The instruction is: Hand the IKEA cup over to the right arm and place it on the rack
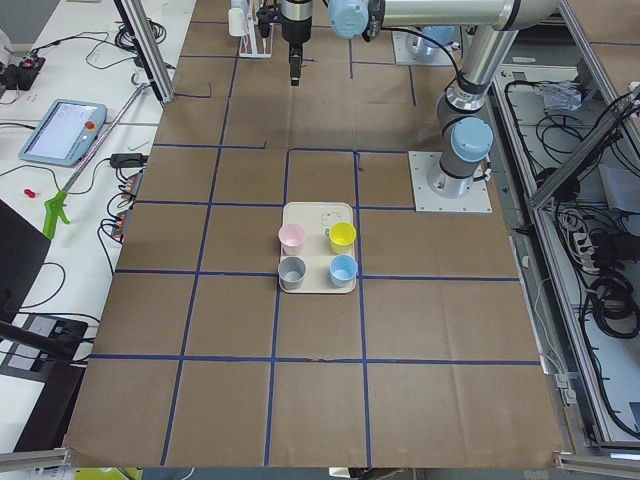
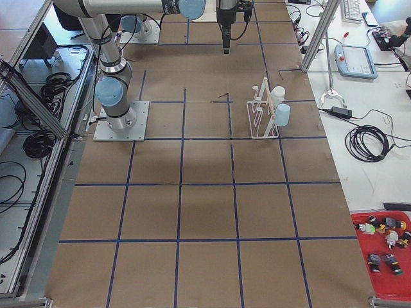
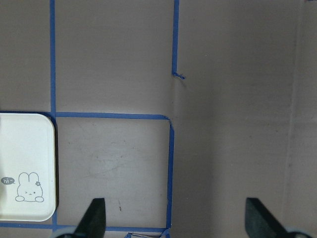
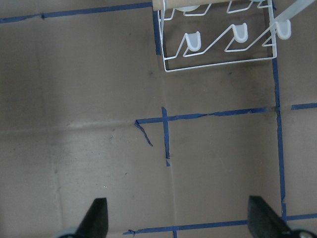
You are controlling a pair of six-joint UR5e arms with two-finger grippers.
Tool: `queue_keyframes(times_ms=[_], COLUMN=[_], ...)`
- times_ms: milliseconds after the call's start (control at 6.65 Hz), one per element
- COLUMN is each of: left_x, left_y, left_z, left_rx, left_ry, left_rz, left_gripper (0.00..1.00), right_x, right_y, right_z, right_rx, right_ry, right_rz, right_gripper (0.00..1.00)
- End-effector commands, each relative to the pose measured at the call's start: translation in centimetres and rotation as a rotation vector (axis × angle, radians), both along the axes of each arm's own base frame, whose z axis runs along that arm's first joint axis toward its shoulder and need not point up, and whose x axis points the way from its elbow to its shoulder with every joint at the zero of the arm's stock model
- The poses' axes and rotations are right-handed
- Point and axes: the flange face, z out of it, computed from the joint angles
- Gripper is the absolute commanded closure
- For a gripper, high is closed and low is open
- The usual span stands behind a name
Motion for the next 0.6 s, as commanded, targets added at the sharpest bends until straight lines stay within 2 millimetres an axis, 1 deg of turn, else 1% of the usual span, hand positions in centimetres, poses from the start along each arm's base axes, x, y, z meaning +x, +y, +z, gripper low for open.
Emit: queue_keyframes(times_ms=[0,150,301,451], left_x=[0.00,0.00,0.00,0.00], left_y=[-0.01,-0.01,-0.01,-0.01], left_z=[0.01,0.01,0.01,0.01], left_rx=[-0.001,-0.001,-0.001,-0.001], left_ry=[0.000,0.000,0.000,0.000], left_rz=[0.001,0.002,0.002,0.002], left_gripper=[0.00,0.00,0.00,0.00], right_x=[0.09,0.08,0.09,0.13], right_y=[1.51,1.65,1.70,1.72], right_z=[-0.78,-1.54,-1.78,-1.56], right_rx=[0.010,0.025,0.030,0.025], right_ry=[-0.003,-0.002,-0.003,-0.005], right_rz=[0.001,0.002,0.008,0.015], right_gripper=[0.00,0.00,0.00,0.00])
